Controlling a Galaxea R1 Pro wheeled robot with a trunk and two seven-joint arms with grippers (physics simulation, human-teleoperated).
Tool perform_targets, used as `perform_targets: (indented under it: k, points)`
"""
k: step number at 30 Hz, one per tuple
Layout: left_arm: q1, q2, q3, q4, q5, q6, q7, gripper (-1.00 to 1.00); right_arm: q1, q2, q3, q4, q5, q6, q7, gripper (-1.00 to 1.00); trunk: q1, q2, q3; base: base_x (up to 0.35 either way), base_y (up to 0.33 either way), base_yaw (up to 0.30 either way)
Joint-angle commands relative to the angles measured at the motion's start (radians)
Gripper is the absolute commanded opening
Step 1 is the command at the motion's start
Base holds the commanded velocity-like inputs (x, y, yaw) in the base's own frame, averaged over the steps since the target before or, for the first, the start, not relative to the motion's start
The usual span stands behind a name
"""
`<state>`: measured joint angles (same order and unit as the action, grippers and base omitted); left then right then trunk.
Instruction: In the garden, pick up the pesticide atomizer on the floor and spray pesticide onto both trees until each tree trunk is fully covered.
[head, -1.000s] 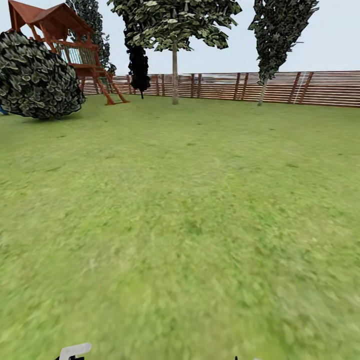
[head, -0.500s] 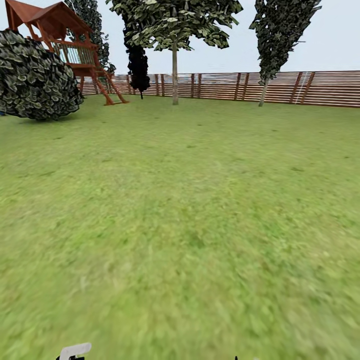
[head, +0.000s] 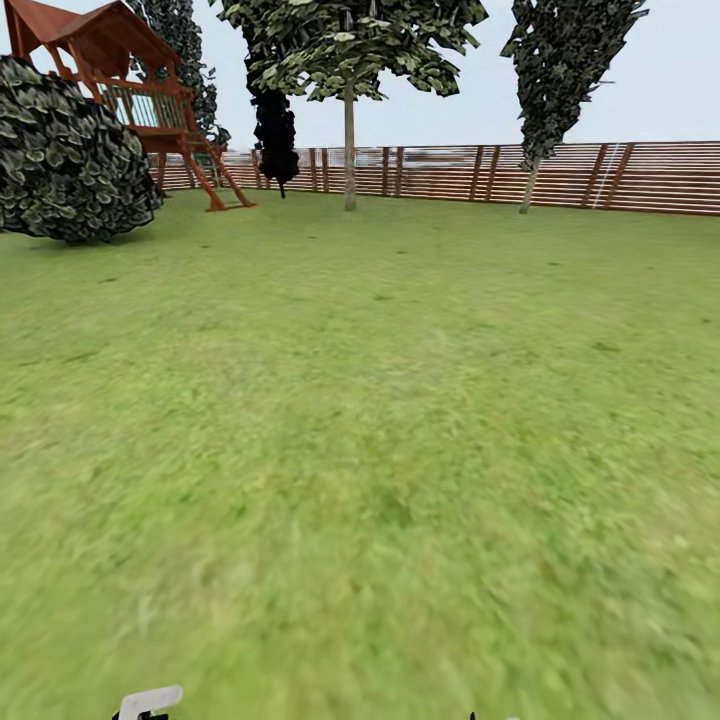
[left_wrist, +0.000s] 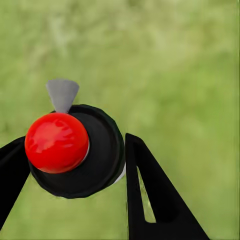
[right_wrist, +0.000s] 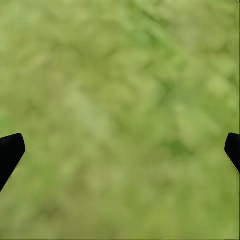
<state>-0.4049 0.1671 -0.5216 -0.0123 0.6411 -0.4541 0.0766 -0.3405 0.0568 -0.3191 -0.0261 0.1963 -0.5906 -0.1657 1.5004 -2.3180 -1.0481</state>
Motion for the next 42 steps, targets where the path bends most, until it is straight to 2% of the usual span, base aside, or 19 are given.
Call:
perform_targets:
  k: [1, 42]
  points:
    - [0.0, 0.0, 0.0, 0.0, 0.0, 0.0, 0.0, -1.0, 0.0, 0.0, 0.0, 0.0, 0.0, 0.0, 0.0, 1.0, 0.0, 0.0, 0.0, 0.339, 0.0, 0.0]
    - [0.0, -0.001, 0.0, 0.0, 0.0, 0.0, 0.0, -1.0, 0.0, 0.0, 0.0, 0.0, 0.0, 0.0, 0.0, 1.0, 0.0, 0.0, 0.0, 0.339, 0.0, 0.0]
